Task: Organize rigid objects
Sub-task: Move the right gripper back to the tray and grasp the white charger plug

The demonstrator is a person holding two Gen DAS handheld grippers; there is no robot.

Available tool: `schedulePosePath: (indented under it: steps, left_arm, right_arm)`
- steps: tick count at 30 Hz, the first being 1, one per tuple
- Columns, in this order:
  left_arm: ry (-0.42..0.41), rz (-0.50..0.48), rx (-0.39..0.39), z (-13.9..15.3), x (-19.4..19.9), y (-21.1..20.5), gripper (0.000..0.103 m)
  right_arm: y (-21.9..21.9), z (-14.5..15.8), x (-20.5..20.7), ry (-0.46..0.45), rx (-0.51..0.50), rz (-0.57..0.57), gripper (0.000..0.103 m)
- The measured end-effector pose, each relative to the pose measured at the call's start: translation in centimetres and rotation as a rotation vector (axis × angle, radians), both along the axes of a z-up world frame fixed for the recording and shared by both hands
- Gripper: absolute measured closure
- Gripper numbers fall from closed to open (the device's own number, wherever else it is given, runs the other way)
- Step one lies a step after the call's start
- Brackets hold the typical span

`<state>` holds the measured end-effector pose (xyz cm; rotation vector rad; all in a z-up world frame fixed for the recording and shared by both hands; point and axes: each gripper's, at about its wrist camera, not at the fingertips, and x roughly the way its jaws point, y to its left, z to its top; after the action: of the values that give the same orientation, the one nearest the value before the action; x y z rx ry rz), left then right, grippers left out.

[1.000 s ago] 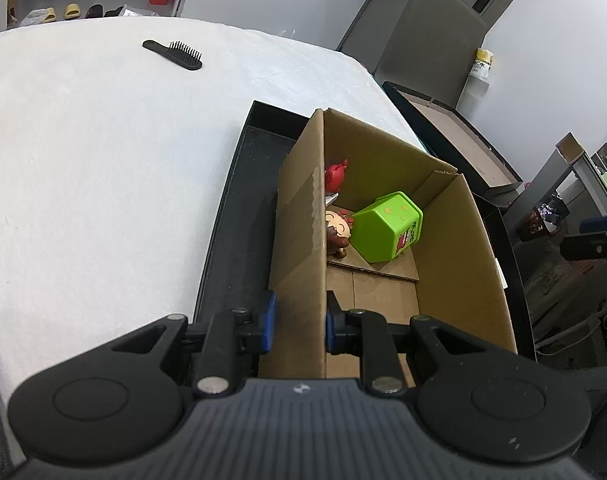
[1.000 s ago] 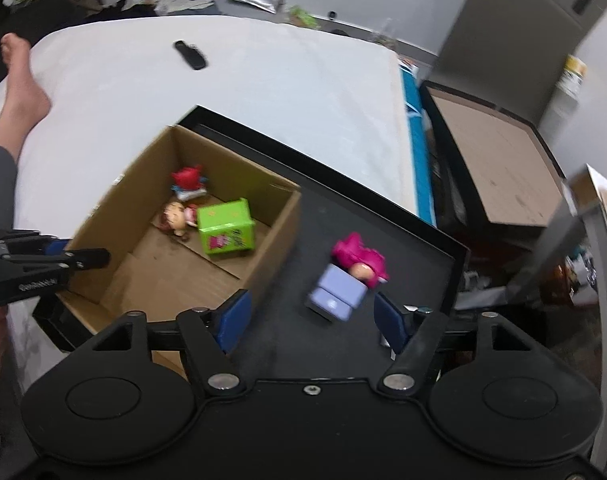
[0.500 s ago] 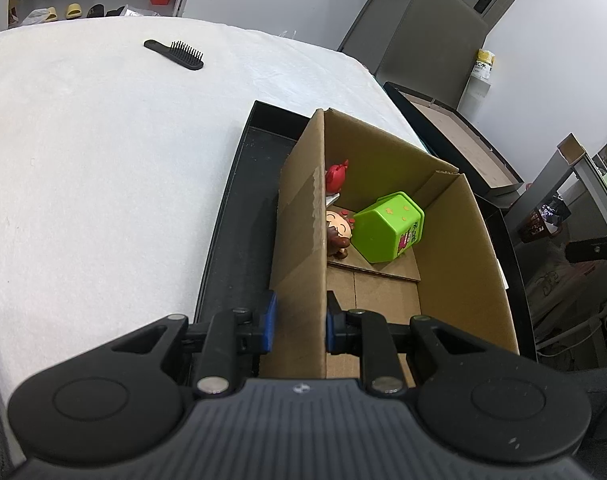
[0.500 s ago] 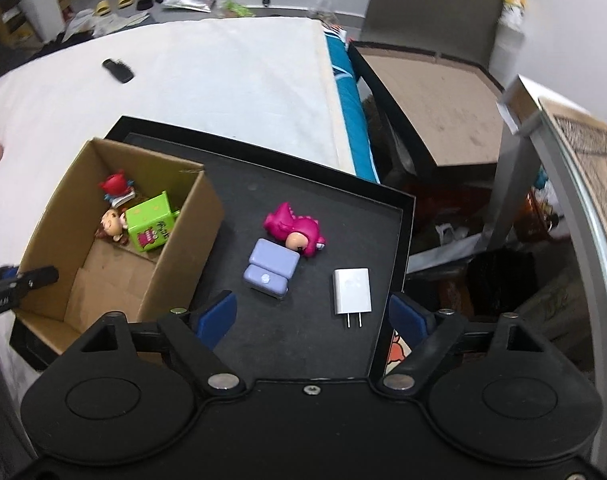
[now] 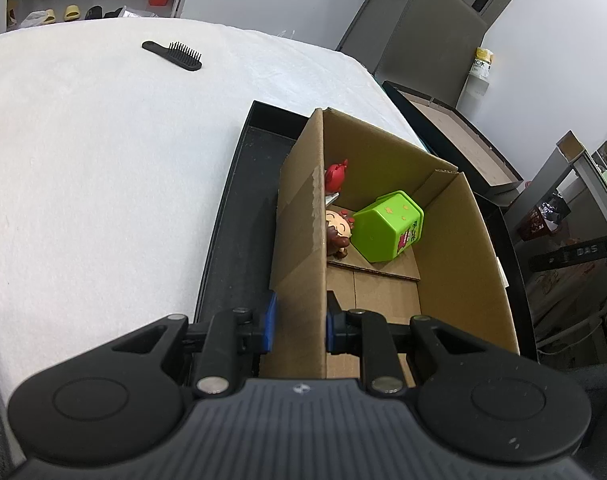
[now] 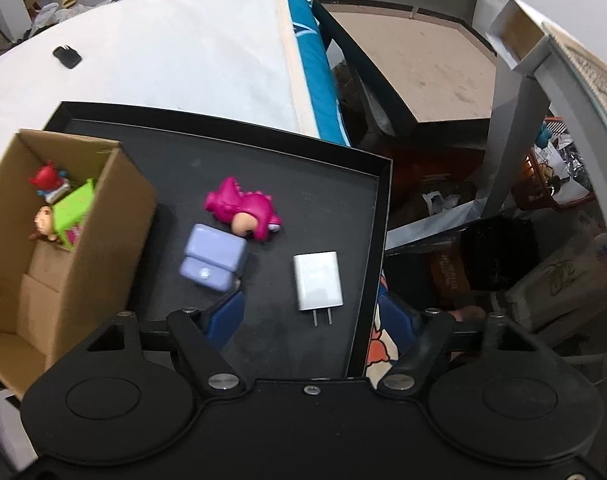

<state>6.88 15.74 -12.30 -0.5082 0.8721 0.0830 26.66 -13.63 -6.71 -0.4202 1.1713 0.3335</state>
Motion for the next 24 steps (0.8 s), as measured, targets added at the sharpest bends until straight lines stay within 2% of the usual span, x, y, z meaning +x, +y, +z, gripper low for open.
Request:
schedulePosePath:
  steps: [2,8,14,22,24]
  left_arm:
    - [0.001,0.008,-0.008,0.0,0.0,0.0,0.082]
    - [0.009,0.007,0.039,0.1,0.2,-0.8,0.082]
    - [0.019,0.019,0.0,-0.1,0.3,0.0,0.082]
    - [0.02,0.015,0.013,-0.1,0.5,-0.2,0.082]
    - [0.019,0.015,0.012,-0.1,0.4,-0.1,0.082]
  right_arm:
    - [-0.2,-0.9,0.4,0.01,0.001,-0.005,0.034]
    - [-0.6,-3.1,0.7,0.006,0.019,0.01,0.034]
    - [-0.8,-5.8,1.4,0.011,0.039,0.015,0.039]
    - [-0.9,-7.4,2.9,0.043,0.05,-0.011,0.042]
    - [-1.1,-7.9,3.1,0.056,0.039,-0.018,0.046]
